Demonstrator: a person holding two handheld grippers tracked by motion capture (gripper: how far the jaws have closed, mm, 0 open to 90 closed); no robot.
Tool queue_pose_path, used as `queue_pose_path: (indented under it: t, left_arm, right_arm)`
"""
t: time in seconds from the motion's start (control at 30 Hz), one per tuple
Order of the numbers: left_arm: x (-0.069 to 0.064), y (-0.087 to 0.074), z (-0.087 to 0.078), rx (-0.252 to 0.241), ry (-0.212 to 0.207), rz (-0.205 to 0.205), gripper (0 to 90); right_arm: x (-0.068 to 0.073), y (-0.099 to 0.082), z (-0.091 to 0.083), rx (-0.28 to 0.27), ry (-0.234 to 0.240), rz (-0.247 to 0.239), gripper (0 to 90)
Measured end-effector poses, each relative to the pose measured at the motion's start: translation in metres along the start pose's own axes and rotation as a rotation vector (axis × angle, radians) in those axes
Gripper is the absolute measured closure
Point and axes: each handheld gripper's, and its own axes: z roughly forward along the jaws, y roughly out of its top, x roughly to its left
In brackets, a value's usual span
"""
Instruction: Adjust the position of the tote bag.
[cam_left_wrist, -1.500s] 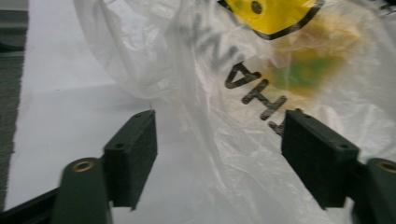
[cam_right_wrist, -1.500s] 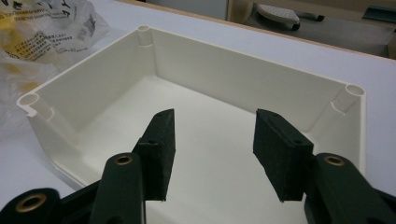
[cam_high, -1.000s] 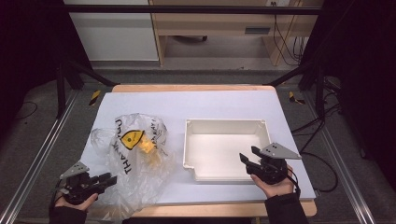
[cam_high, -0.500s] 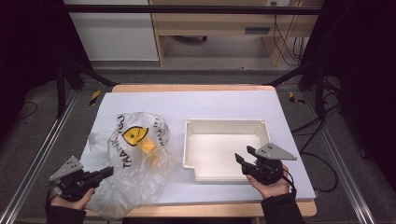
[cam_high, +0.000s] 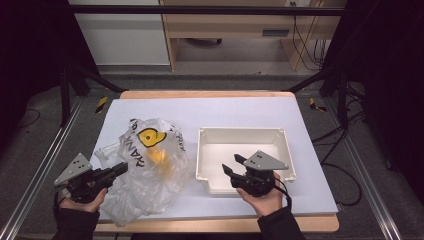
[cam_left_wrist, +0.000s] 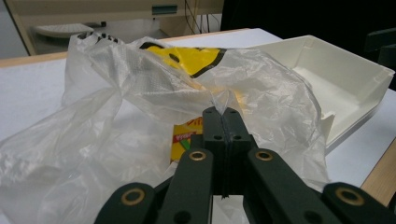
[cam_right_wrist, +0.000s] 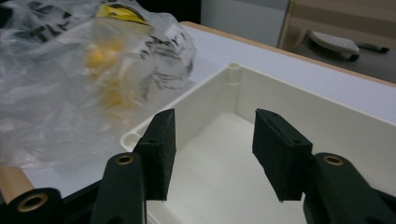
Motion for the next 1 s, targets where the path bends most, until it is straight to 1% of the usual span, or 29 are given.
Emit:
queue_pose_path:
  t: [0.07, 0.1, 0.13, 0.17, 0.2, 0.23, 0.27, 0.3, 0.33, 0.37, 0.47, 0.5, 0.53, 0.57, 0.6, 0.67, 0.73, 0.8, 0.87, 0.97, 1.0]
  left_arm:
    - [-0.004, 0.004, 0.004, -0.012, -0.006, 0.005, 90.0]
    - [-0.009, 0.007, 0.008, -0.017, -0.017, 0.008, 90.0]
    - [-0.009, 0.007, 0.008, -0.017, -0.017, 0.008, 90.0]
    - [-0.013, 0.008, 0.011, -0.017, -0.021, 0.019, 90.0]
    - [-0.013, 0.008, 0.011, -0.017, -0.021, 0.019, 90.0]
    - [-0.016, 0.009, 0.014, -0.022, -0.025, 0.021, 90.0]
    - [-0.017, 0.009, 0.014, -0.022, -0.026, 0.022, 90.0]
    - [-0.017, 0.009, 0.014, -0.022, -0.026, 0.022, 90.0]
    - [-0.018, 0.009, 0.015, -0.021, -0.026, 0.023, 90.0]
    - [-0.018, 0.009, 0.015, -0.021, -0.026, 0.025, 90.0]
    - [-0.018, 0.009, 0.014, -0.025, -0.019, 0.028, 90.0]
    - [-0.018, 0.009, 0.013, -0.030, -0.016, 0.023, 90.0]
    - [-0.018, 0.009, 0.012, -0.031, -0.015, 0.025, 90.0]
    - [-0.018, 0.009, 0.012, -0.031, -0.015, 0.025, 90.0]
    - [-0.018, 0.009, 0.012, -0.032, -0.010, 0.027, 90.0]
    - [-0.018, 0.009, 0.012, -0.031, -0.007, 0.027, 90.0]
    - [-0.018, 0.008, 0.012, -0.030, 0.000, 0.030, 90.0]
    - [-0.017, 0.008, 0.012, -0.029, 0.001, 0.029, 90.0]
    - [-0.017, 0.008, 0.012, -0.029, 0.001, 0.025, 90.0]
    - [-0.018, 0.008, 0.012, -0.029, -0.002, 0.024, 90.0]
    - [-0.018, 0.008, 0.012, -0.029, -0.002, 0.024, 90.0]
  right_arm:
    - [0.009, 0.006, 0.006, -0.010, 0.029, -0.006, 49.3]
    - [0.014, 0.008, 0.009, -0.016, 0.043, -0.008, 49.3]
    - [0.014, 0.008, 0.009, -0.016, 0.043, -0.008, 49.3]
    - [0.025, 0.014, 0.016, -0.022, 0.076, -0.014, 49.3]
    - [0.025, 0.014, 0.016, -0.022, 0.076, -0.014, 49.3]
    - [0.037, 0.020, 0.024, -0.025, 0.107, -0.034, 49.3]
    - [0.043, 0.022, 0.028, -0.026, 0.121, -0.044, 49.4]
    - [0.043, 0.022, 0.028, -0.026, 0.121, -0.044, 49.4]
    - [0.055, 0.027, 0.036, -0.026, 0.148, -0.061, 49.3]
    - [0.055, 0.027, 0.036, -0.026, 0.148, -0.061, 49.3]
    - [0.071, 0.033, 0.050, -0.023, 0.180, -0.082, 48.4]
    - [0.081, 0.036, 0.059, -0.017, 0.201, -0.097, 46.5]
    - [0.086, 0.037, 0.064, -0.015, 0.213, -0.106, 45.2]
    - [0.086, 0.037, 0.064, -0.015, 0.213, -0.106, 45.2]
    - [0.097, 0.039, 0.074, -0.008, 0.231, -0.133, 44.0]
    - [0.105, 0.039, 0.083, 0.000, 0.234, -0.151, 43.8]
    - [0.112, 0.038, 0.091, 0.006, 0.246, -0.159, 44.1]
    - [0.118, 0.037, 0.098, 0.014, 0.249, -0.166, 46.3]
    - [0.123, 0.034, 0.103, 0.028, 0.249, -0.178, 51.5]
    - [0.127, 0.031, 0.109, 0.048, 0.233, -0.203, 63.9]
    - [0.127, 0.031, 0.109, 0.048, 0.233, -0.203, 63.9]
